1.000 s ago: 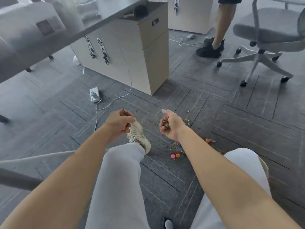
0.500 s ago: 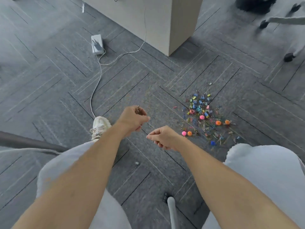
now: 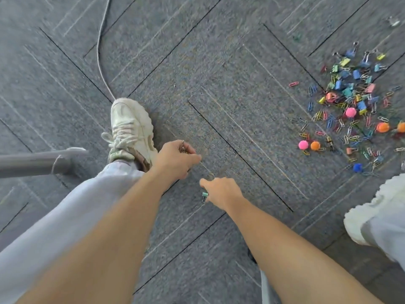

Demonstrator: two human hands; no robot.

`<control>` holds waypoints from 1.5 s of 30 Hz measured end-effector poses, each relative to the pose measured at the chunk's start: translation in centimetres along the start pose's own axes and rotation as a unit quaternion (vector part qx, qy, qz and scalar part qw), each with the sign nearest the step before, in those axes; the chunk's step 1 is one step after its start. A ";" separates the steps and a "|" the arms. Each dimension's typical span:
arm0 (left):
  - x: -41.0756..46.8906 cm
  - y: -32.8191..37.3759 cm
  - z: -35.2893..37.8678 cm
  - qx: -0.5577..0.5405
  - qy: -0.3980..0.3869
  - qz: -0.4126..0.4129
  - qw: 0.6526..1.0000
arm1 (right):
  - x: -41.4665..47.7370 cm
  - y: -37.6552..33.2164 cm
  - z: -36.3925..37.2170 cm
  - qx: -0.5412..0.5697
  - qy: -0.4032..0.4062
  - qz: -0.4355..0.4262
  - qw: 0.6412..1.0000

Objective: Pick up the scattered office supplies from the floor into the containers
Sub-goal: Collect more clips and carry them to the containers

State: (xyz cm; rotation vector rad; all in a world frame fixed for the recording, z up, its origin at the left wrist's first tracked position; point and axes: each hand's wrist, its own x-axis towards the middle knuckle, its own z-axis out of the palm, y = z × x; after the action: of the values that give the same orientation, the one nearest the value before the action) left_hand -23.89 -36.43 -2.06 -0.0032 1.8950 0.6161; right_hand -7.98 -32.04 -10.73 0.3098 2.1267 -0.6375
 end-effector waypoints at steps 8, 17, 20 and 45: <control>2.9 -1.6 1.2 -0.020 -0.017 -0.023 0.999 | 4.3 0.0 2.0 -0.125 -0.044 -0.118 0.984; 0.1 0.8 -0.5 -0.018 -0.014 0.003 1.000 | 0.1 2.3 -3.3 0.212 0.007 0.055 0.976; -2.9 4.9 -1.3 0.048 0.025 0.074 0.996 | -4.2 4.6 -9.0 0.385 0.038 0.087 0.918; -43.7 25.4 -10.4 -0.054 0.112 0.512 0.850 | -49.7 -7.0 -35.2 0.706 0.416 -0.123 0.560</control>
State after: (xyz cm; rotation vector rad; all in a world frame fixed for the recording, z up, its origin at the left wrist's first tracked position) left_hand -22.27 -30.98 49.24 0.9554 1.9883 1.4825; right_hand -5.58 -18.24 48.97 1.4031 1.8315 -2.7750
